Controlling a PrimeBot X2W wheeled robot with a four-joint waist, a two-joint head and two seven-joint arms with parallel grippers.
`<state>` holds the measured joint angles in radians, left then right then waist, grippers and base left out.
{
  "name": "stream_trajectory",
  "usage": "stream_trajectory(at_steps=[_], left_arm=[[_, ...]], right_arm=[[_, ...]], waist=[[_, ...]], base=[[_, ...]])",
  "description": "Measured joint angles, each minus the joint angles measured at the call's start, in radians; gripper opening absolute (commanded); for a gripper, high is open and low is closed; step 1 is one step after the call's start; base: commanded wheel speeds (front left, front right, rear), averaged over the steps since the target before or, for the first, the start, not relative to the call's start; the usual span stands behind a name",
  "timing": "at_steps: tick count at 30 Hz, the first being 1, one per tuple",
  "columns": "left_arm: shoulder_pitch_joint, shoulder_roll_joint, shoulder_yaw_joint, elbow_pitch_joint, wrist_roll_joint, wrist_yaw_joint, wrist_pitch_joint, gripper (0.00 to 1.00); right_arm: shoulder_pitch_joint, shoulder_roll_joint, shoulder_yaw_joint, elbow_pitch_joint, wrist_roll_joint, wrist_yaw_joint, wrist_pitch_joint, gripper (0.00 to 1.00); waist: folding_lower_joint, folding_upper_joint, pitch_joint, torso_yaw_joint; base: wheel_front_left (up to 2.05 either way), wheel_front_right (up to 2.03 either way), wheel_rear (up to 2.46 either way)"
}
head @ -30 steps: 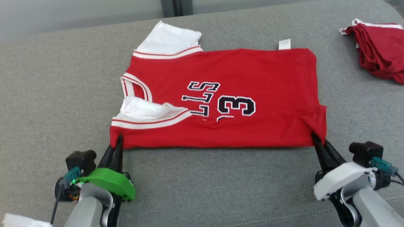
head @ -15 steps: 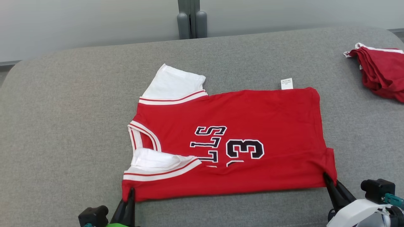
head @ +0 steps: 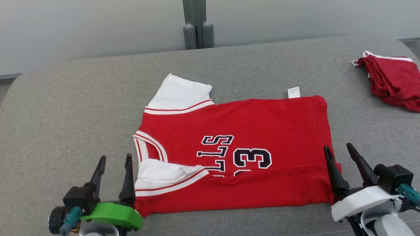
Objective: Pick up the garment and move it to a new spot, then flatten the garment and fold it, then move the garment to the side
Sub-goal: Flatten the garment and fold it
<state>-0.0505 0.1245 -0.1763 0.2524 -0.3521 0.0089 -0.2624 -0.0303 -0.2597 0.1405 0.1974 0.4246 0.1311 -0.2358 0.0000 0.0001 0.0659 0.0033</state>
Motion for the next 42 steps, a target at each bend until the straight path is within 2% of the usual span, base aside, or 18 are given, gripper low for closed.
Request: stream_trajectory(at_steps=[6, 13, 23, 30, 42], left_arm=[[-0.038, 0.012, 0.038, -0.045, 0.058, 0.002, 0.000, 1.00], [-0.052, 0.028, 0.055, -0.056, 0.063, 0.000, 0.000, 1.00], [-0.016, 0.083, 0.048, -0.109, 0.068, -0.005, 0.085, 1.00], [0.014, 0.093, 0.053, -0.169, 0.052, -0.001, 0.111, 1.00], [0.027, 0.096, 0.067, -0.192, 0.031, 0.013, 0.107, 1.00]], right_arm=[[-0.014, 0.021, -0.031, -0.045, -0.075, 0.000, -0.014, 1.00], [-0.005, 0.028, -0.070, -0.099, -0.121, 0.000, -0.016, 1.00], [0.047, 0.038, -0.117, -0.161, -0.136, 0.000, 0.034, 1.00], [0.058, 0.045, -0.126, -0.176, -0.135, 0.000, 0.053, 1.00], [0.064, 0.057, -0.129, -0.166, -0.128, 0.000, 0.058, 1.00]], waist=[[0.0000, 0.0000, -0.023, -0.002], [0.0000, 0.0000, -0.050, -0.007], [0.0000, 0.0000, -0.068, -0.014], [0.0000, 0.0000, -0.067, -0.008], [0.0000, 0.0000, -0.067, 0.000]], base=[[0.00, 0.00, 0.00], [0.00, 0.00, 0.00], [0.00, 0.00, 0.00], [0.00, 0.00, 0.00], [0.00, 0.00, 0.00]])
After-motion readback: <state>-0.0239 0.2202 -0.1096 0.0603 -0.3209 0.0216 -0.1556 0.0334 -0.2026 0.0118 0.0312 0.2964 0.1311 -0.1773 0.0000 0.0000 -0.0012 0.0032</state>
